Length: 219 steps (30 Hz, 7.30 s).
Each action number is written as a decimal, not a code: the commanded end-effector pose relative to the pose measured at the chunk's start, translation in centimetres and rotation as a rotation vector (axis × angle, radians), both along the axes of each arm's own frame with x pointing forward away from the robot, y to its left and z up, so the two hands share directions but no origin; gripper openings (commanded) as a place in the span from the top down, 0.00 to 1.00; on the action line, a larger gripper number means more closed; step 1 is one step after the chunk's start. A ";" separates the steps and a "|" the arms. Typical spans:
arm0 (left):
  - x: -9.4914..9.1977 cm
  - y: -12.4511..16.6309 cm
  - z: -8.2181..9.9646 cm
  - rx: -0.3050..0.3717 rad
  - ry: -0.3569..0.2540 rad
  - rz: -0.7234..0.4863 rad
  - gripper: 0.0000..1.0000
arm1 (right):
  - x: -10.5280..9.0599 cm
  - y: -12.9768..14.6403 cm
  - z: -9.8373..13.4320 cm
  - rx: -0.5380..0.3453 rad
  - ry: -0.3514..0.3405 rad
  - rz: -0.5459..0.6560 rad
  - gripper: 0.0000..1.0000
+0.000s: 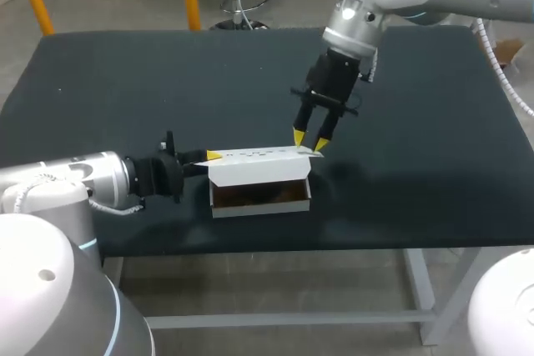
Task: Assemble the packaging by folding the flat box into shape, placing the metal phone stand inside, and closing the box properly
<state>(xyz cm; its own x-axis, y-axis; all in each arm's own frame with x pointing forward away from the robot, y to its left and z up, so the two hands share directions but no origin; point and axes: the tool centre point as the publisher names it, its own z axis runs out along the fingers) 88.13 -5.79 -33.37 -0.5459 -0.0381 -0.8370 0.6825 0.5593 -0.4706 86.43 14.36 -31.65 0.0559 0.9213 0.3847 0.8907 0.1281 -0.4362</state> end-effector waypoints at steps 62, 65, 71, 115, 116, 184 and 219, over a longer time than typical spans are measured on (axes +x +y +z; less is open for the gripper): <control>-3.5 8.0 5.9 0.528 0.330 0.221 0.00 | -0.2 -0.3 -2.5 0.025 -0.015 0.050 0.60; -3.5 8.0 5.9 0.528 0.330 0.221 0.00 | -0.3 -0.2 -2.7 0.024 -0.017 0.051 0.59; -2.6 7.1 6.8 0.455 0.546 0.235 0.00 | -0.4 0.0 -2.9 0.020 -0.015 0.051 0.60; 0.6 3.6 8.2 0.070 1.647 0.862 0.00 | -0.4 0.2 -3.3 0.044 -0.045 0.047 0.58; 0.8 3.5 8.1 0.062 1.675 0.882 0.00 | -0.4 0.2 -3.3 0.045 -0.046 0.047 0.57; -5.2 1.0 -0.2 -0.150 1.897 1.780 0.52 | -0.6 0.4 -4.4 0.030 -0.075 0.036 0.58; -5.9 0.6 -2.7 -0.342 1.815 1.741 0.51 | -2.5 0.1 -5.5 0.010 -0.318 -0.010 0.58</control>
<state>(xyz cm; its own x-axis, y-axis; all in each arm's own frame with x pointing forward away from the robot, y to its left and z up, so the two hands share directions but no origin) 82.72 -5.23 -35.75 0.2523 -0.9347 0.2502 -0.9676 -0.2446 0.0618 84.69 14.69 -36.99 -0.0601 0.9179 0.3922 0.9693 0.1475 -0.1966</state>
